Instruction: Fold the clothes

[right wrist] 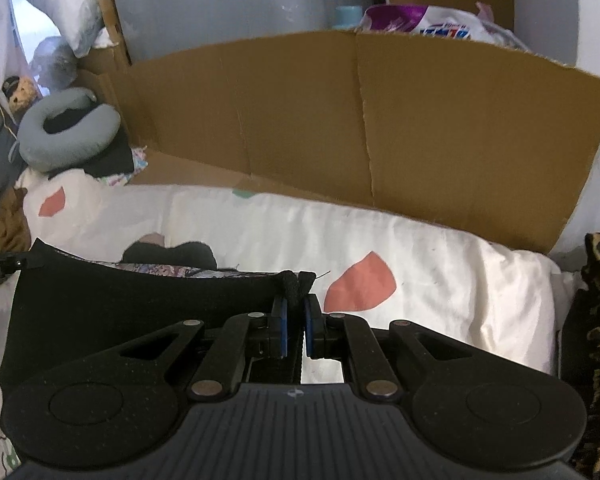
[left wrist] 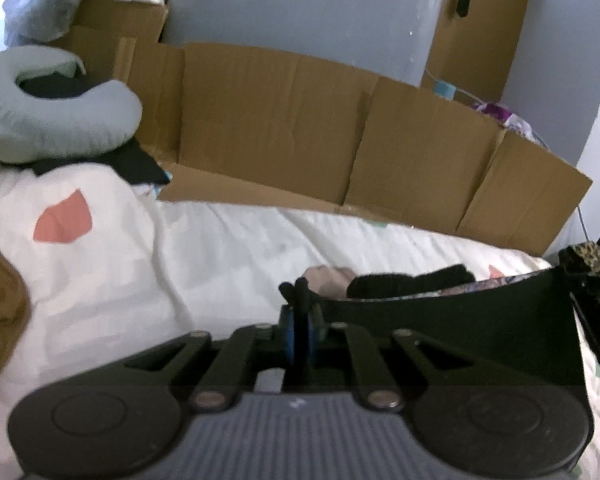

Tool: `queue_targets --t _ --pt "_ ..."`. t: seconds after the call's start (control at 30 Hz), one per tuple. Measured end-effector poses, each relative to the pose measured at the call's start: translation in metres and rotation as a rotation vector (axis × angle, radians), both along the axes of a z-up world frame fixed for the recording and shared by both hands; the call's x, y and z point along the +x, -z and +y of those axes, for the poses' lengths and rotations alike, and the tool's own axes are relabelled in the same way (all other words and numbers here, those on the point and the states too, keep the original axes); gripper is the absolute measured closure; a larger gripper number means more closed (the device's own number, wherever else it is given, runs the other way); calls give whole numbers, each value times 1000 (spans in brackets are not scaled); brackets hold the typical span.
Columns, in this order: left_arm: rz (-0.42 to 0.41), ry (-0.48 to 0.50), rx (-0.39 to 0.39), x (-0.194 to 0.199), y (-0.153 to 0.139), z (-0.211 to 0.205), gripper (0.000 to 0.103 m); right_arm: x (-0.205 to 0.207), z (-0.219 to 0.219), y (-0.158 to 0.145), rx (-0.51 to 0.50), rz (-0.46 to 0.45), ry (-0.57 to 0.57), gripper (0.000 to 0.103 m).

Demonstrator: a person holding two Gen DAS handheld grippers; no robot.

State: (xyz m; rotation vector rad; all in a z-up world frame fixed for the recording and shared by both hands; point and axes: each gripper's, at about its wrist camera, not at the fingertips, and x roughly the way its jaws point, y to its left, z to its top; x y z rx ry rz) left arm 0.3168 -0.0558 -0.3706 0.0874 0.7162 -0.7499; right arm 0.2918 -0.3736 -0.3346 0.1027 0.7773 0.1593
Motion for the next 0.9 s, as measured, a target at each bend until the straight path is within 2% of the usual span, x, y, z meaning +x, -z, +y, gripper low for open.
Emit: queue_targets --t 0.13,0.37,0.67,0.9 --pt "-12 13 0 6 -6 -9 97 -1 -5 -6 2 -16 15 97" --pt "2 23 23 25 2 -28 97 8 -11 -4 -3 -7 31 97" --pt "5 24 38 41 15 -41 97 25 -14 7 -8 26 55 97" --pt "47 25 72 55 35 -50 97 40 -13 26 -25 76 74 97"
